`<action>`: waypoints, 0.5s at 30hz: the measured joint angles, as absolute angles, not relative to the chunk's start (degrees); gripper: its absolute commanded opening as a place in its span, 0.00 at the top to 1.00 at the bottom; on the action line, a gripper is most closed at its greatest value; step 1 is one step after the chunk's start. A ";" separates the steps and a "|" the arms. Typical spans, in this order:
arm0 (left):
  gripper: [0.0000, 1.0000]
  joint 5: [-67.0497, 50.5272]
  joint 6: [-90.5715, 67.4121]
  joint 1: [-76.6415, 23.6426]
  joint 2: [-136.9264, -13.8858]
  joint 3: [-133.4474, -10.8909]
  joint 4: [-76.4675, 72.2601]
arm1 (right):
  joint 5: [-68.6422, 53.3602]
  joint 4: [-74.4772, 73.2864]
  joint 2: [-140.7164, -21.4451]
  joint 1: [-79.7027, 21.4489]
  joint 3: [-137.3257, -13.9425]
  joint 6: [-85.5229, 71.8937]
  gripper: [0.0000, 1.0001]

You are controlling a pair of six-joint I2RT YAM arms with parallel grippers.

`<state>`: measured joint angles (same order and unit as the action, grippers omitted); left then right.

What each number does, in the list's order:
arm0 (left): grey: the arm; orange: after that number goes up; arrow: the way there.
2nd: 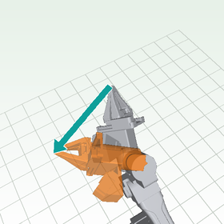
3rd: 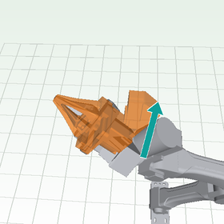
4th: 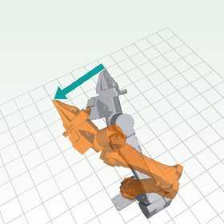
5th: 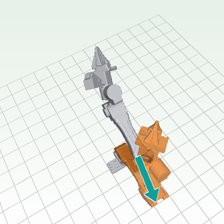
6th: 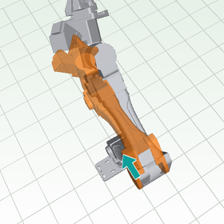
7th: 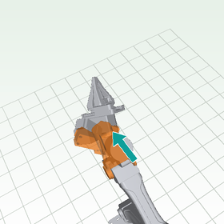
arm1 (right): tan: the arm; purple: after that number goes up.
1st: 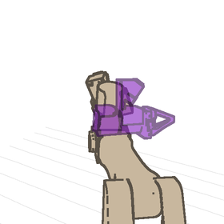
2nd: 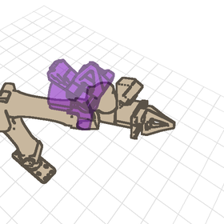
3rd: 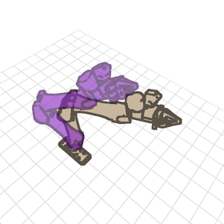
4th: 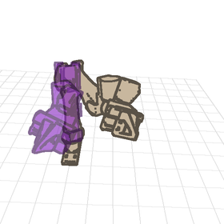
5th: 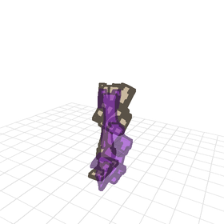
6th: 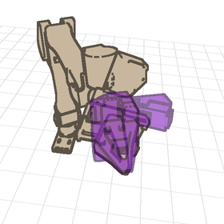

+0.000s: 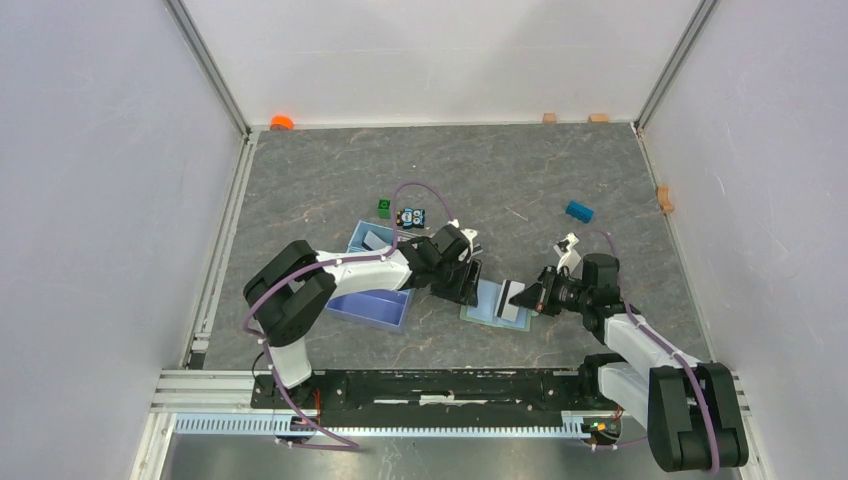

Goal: Put the credit cards into the card holder
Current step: Insert the credit card into the card holder.

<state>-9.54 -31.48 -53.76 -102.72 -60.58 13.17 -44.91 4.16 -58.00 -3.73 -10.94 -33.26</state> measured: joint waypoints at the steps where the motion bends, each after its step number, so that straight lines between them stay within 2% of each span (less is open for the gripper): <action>1: 0.41 -9.54 -31.48 -53.76 -102.85 -60.58 13.06 | -44.99 4.69 -58.04 -3.73 -10.76 -33.63 1.00; 15: 0.61 -9.52 -31.46 -53.76 -104.36 -60.82 11.64 | -44.51 12.01 -61.34 -3.73 -8.10 -38.22 1.00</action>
<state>-9.52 -31.46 -53.76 -104.36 -60.82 11.64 -44.51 12.01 -61.34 -3.73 -8.10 -38.22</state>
